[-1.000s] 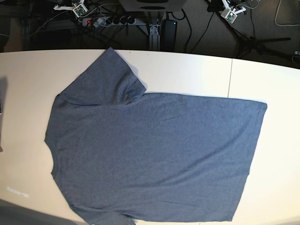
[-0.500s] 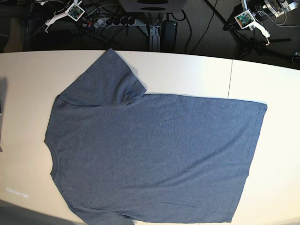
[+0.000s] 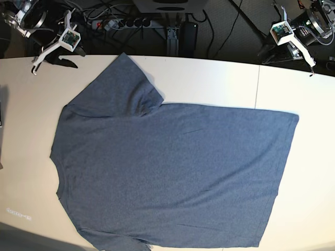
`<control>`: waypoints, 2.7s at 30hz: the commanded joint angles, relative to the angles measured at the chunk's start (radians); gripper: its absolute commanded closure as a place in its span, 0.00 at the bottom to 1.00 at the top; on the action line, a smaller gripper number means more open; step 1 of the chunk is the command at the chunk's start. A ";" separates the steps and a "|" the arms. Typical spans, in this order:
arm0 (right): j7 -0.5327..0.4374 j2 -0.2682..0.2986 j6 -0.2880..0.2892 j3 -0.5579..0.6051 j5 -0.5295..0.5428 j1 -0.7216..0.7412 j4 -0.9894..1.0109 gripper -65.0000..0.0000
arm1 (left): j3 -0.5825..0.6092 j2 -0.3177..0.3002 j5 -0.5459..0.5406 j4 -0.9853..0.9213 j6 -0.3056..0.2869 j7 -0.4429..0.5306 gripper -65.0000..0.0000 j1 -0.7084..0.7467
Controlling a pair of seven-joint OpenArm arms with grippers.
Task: Fold the T-shirt properly
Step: 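Move right gripper to the sleeve edge, left gripper to the hem corner, then grasp the sleeve edge with right gripper and hem corner with left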
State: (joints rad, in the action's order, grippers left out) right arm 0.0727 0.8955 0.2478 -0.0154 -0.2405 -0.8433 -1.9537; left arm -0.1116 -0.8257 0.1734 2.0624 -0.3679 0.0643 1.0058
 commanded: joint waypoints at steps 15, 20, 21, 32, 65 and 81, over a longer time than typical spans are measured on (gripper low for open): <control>0.059 0.174 0.048 0.381 -0.101 0.410 0.040 0.43 | -0.008 -0.008 -0.027 0.012 0.090 -0.055 0.60 -0.027; 0.058 0.174 0.071 0.496 -0.133 0.494 0.088 0.43 | -0.008 -0.008 -0.027 0.012 0.090 -0.054 0.60 -0.027; 0.058 0.174 0.071 0.518 -0.145 0.507 0.098 0.43 | -0.008 -0.008 -0.027 0.012 0.090 -0.054 0.60 -0.027; 0.035 0.165 0.071 0.627 -0.165 0.538 0.126 0.43 | -0.008 -0.009 -0.027 0.012 0.091 -0.058 0.60 -0.027; -0.016 0.010 0.108 0.851 -0.183 0.766 0.380 0.53 | -0.008 -0.055 -0.042 0.012 0.092 -0.053 0.60 -0.028; -0.019 0.001 0.108 0.851 -0.186 0.771 0.380 1.00 | -0.003 -0.145 0.001 -0.097 0.095 -0.023 0.60 -0.197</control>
State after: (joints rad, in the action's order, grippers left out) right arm -0.0414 0.8806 0.2592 0.8299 -0.4049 -0.0662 -1.5944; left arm -0.1059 -0.9527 0.1860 1.9545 -0.2924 0.0261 0.8089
